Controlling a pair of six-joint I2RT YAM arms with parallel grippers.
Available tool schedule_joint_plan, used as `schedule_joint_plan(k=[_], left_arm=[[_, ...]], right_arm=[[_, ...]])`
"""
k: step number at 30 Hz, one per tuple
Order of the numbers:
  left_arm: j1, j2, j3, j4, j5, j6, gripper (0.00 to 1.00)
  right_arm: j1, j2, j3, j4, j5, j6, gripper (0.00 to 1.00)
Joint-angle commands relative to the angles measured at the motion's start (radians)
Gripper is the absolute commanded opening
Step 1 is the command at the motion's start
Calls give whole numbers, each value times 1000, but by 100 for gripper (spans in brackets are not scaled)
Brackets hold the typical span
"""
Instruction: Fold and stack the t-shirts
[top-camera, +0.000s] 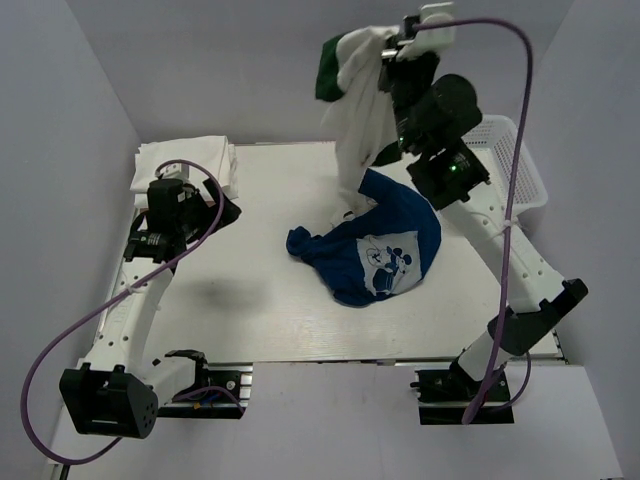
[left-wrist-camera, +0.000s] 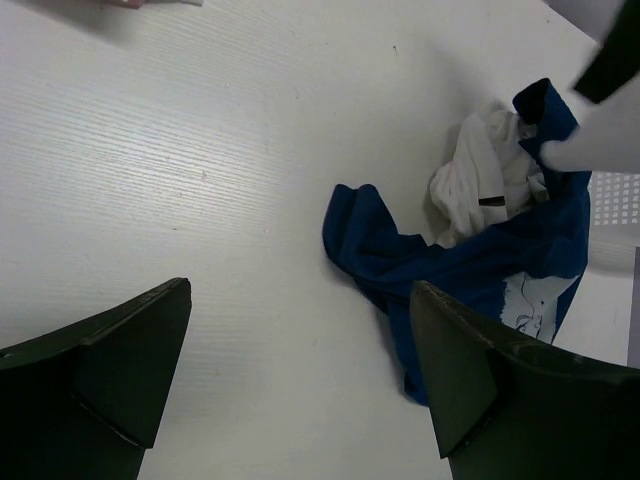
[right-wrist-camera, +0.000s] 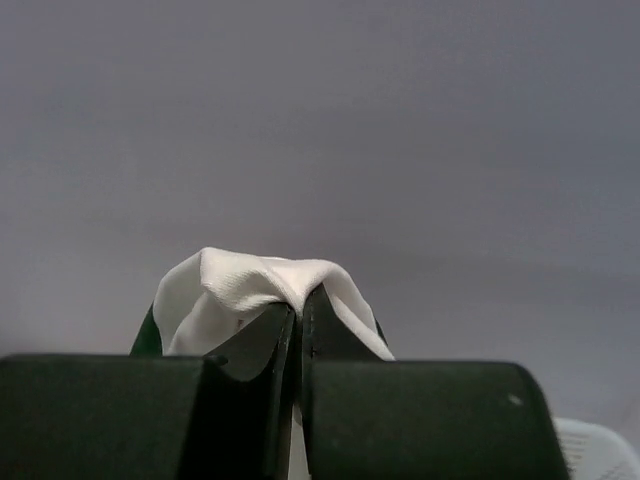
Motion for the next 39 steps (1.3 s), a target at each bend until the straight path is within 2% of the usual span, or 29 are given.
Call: schedule_joint_plan(k=[1, 2, 3, 7, 15, 22, 26, 32, 33, 38, 39], left_arm=[[-4, 7, 6, 21, 24, -7, 100], [-4, 7, 6, 21, 24, -7, 100], [-4, 7, 6, 21, 33, -7, 100], [-4, 17, 6, 21, 33, -7, 100], [-4, 46, 15, 21, 33, -7, 100], [-4, 67, 24, 12, 43, -7, 100], [-4, 87, 43, -7, 43, -7, 100], [-4, 121, 43, 13, 44, -7, 100], [-4, 147, 53, 13, 56, -7, 100], [-4, 198, 75, 13, 75, -16, 100], [-4, 198, 84, 4, 85, -16, 100]], right_arm=[[-32, 56, 164, 150, 139, -135, 0], [-59, 87, 186, 167, 157, -198, 0], [-72, 113, 214, 196, 200, -209, 0], [-145, 147, 311, 194, 201, -246, 0], [-299, 124, 238, 257, 213, -307, 0], [-506, 280, 289, 253, 268, -341, 0], [-584, 302, 278, 203, 248, -249, 0], [-664, 328, 136, 95, 173, -126, 0], [-676, 336, 137, -33, 167, -76, 0], [-743, 398, 106, -259, 161, 143, 0], [-762, 453, 132, -370, 165, 285, 0]])
